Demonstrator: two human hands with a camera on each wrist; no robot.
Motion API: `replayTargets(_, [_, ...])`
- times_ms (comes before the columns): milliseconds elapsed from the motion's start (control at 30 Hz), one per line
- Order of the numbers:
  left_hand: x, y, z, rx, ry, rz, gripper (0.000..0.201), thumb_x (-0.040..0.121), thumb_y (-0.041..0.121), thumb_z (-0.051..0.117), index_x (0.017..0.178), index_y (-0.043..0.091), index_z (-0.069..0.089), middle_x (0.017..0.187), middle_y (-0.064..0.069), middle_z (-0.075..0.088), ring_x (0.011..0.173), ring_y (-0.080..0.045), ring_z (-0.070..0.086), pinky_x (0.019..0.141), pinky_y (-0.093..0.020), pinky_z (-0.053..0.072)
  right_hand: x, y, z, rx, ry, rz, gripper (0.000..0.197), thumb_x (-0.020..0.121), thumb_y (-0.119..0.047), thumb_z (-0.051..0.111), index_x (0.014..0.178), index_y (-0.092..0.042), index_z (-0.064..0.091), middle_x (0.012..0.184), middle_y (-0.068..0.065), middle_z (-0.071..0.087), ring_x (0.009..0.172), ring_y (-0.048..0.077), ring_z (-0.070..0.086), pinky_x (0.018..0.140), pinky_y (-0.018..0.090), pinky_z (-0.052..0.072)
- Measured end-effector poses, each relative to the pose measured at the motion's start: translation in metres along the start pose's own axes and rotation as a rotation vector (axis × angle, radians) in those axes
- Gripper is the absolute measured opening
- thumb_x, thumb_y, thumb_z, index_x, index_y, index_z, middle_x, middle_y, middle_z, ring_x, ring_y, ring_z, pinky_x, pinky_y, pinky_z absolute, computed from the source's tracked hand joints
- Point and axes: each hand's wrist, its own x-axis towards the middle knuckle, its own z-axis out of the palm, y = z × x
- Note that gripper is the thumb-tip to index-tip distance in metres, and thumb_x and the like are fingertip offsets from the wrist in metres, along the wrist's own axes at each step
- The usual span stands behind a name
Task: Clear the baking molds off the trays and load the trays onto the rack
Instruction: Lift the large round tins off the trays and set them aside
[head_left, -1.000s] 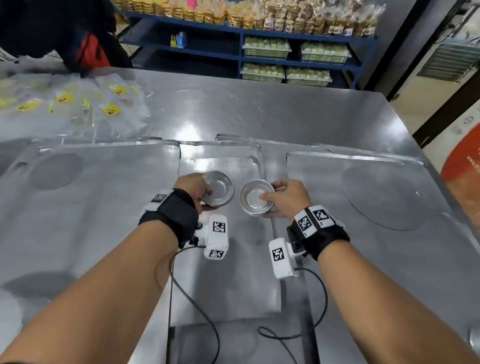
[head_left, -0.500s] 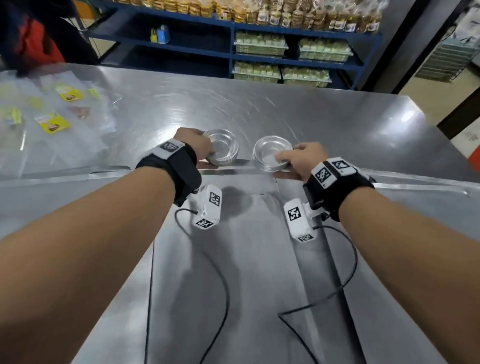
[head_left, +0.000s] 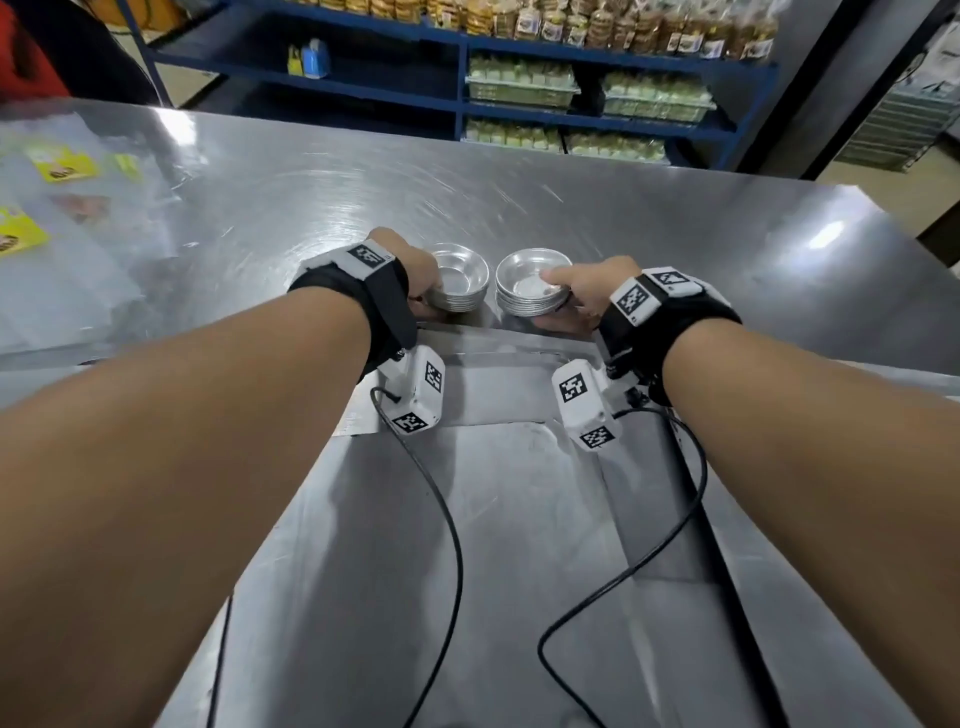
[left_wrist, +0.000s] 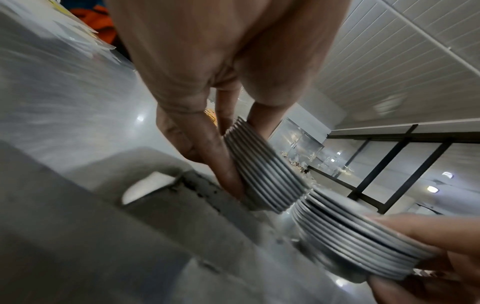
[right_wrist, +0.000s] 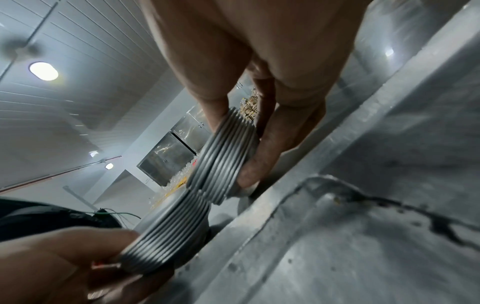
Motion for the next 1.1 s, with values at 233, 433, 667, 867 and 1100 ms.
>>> replayTargets(233, [-0.022, 0.003, -0.004, -0.133, 0.019, -0.030, 0.026, 0.073, 0.006, 0.075, 0.094, -0.002, 0.063, 0.093, -0.022, 0.069, 0.075, -0.037, 0.072, 0.063, -0.048, 0.061, 0.016, 0.003, -0.009, -0.193, 0.014, -0.055, 0.073, 0.049, -0.034, 0.090, 0.110, -0.002, 0.064, 0.097, 0.017, 0.073, 0.079, 0.034, 0.074, 0.075, 0.051, 0.060])
replayTargets(433, [-0.052, 0.018, -0.023, 0.001, 0.066, -0.011, 0.016, 0.077, 0.007, 0.074, 0.078, 0.000, 0.059, 0.078, -0.019, 0.062, 0.073, -0.035, 0.068, 0.075, -0.046, 0.061, -0.025, -0.007, -0.027, -0.310, 0.126, -0.149, 0.061, 0.063, -0.037, 0.085, 0.110, -0.002, 0.068, 0.096, 0.013, 0.072, 0.083, 0.027, 0.069, 0.076, 0.036, 0.056])
replayTargets(667, [-0.145, 0.059, -0.018, 0.475, 0.029, 0.194, 0.027, 0.077, 0.022, 0.069, 0.098, 0.005, 0.070, 0.096, -0.014, 0.071, 0.088, -0.032, 0.069, 0.080, -0.044, 0.061, -0.115, -0.023, -0.079, -0.552, 0.267, -0.511, 0.019, 0.078, -0.035, 0.077, 0.088, -0.018, 0.074, 0.085, -0.002, 0.072, 0.082, 0.017, 0.068, 0.080, 0.031, 0.056])
replayTargets(867, [-0.263, 0.082, 0.016, 0.753, -0.047, 0.336, 0.032, 0.088, 0.031, 0.066, 0.109, 0.007, 0.068, 0.106, -0.010, 0.069, 0.095, -0.029, 0.067, 0.087, -0.039, 0.058, -0.219, -0.007, -0.159, -1.006, 0.152, -0.422, 0.016, 0.087, -0.022, 0.067, 0.096, -0.013, 0.076, 0.097, 0.006, 0.072, 0.092, 0.026, 0.067, 0.069, 0.022, 0.044])
replayTargets(1100, [-0.410, 0.077, 0.108, 1.057, -0.234, 0.551, 0.029, 0.084, 0.032, 0.066, 0.104, 0.012, 0.074, 0.105, -0.005, 0.073, 0.095, -0.026, 0.067, 0.081, -0.032, 0.055, -0.346, 0.055, -0.284, -1.179, 0.128, -0.315, 0.016, 0.072, -0.021, 0.077, 0.087, -0.016, 0.074, 0.094, 0.005, 0.072, 0.087, 0.026, 0.068, 0.081, 0.035, 0.058])
